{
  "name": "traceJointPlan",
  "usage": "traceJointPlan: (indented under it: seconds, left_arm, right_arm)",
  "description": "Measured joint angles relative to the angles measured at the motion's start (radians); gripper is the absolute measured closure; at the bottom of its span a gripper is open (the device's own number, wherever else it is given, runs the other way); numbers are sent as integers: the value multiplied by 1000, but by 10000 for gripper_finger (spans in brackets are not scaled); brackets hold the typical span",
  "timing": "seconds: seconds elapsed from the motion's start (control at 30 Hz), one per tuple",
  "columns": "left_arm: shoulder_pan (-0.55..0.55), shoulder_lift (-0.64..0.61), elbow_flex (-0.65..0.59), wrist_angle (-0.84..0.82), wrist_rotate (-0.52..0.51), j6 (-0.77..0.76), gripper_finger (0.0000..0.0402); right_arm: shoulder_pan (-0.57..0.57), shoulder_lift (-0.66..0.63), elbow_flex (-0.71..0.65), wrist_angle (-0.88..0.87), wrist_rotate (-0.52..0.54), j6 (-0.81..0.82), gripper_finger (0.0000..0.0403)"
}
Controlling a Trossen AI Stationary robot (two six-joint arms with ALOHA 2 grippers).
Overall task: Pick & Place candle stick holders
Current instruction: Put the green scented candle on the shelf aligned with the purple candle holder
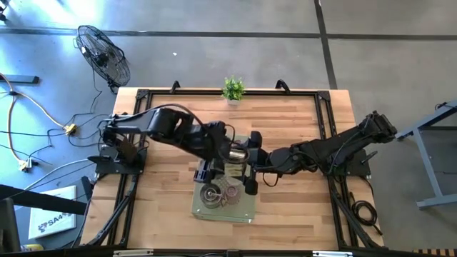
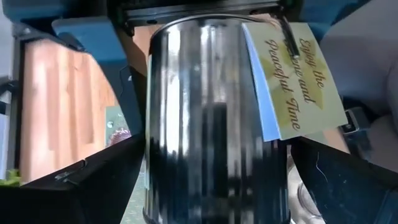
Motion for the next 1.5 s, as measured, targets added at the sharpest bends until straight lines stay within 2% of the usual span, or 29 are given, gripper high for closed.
traceJointPlan:
  seconds: [0.17,0.37,0.73,1.03,1.33,1.5]
  left_arm:
    - [10,0,0,-37,61,-35,2]
    - [7,15,-1,-120,76,-36,2]
    - [8,20,-1,-47,77,-16,2]
    - [8,61,-2,-56,81,-3,2]
    - [6,68,-2,-40,3,9,2]
    - [6,68,-2,-36,2,-21,2]
  right_arm:
    - [1,0,0,-16,-2,4,46]
    - [2,0,0,-12,-1,3,46]
    - [2,-1,0,9,4,-5,46]
    - [1,-1,0,3,4,-4,46]
    - [1,-3,0,-13,15,0,46]
    - [1,-3,0,-14,13,1,46]
